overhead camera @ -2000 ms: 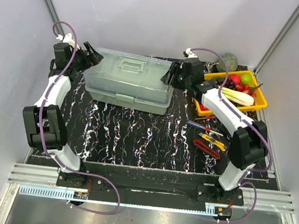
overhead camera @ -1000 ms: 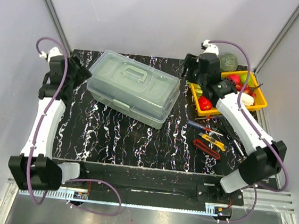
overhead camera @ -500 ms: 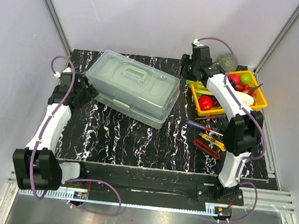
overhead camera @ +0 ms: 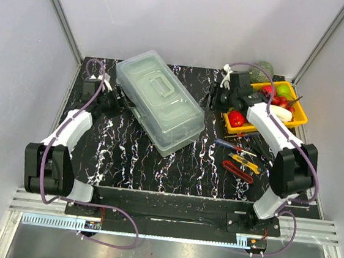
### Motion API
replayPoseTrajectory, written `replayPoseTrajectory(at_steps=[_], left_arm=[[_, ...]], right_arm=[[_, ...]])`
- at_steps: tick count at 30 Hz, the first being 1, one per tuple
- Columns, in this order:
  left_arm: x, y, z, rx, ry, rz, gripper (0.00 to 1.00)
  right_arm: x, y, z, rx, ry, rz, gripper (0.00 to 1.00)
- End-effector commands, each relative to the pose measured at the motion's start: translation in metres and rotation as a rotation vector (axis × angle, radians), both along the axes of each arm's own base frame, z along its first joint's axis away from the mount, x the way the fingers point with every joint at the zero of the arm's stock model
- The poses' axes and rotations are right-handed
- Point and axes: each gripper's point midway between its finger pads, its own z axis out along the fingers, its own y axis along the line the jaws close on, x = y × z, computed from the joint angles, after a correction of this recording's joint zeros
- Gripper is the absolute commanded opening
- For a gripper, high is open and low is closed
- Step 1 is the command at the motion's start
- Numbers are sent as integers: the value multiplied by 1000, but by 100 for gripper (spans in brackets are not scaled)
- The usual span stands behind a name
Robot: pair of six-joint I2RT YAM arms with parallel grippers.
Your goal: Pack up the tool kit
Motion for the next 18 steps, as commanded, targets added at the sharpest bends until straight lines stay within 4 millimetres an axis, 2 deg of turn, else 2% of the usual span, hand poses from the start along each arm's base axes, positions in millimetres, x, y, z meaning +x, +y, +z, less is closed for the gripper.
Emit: replayPoseTrajectory(at_steps=[1, 5, 7, 9, 11, 12, 14, 18], left_arm=[[21, -44, 43, -105, -210, -175, 76], [29, -42, 39, -105, -202, -148, 79], [33, -38, 38, -99, -201, -114, 82], [33, -32, 34, -123, -186, -54, 86], [38, -28, 45, -181, -240, 1, 90], [35, -26, 39, -221, -221, 41, 93], [34, -24, 41, -308, -241, 97, 98], [38, -32, 50, -506, -297, 140, 99]], right_arm=[[-51, 17, 21, 119, 2, 97, 59], [-55, 1, 22, 91, -23, -1, 61], [-51, -7, 32, 81, -57, -59, 67], [-45, -15, 51, 88, -100, -131, 78], [-39, -17, 72, 115, -151, -165, 91], [-37, -18, 81, 131, -171, -179, 97], [-34, -12, 100, 169, -208, -163, 99], [-28, -1, 123, 211, -233, -117, 99]])
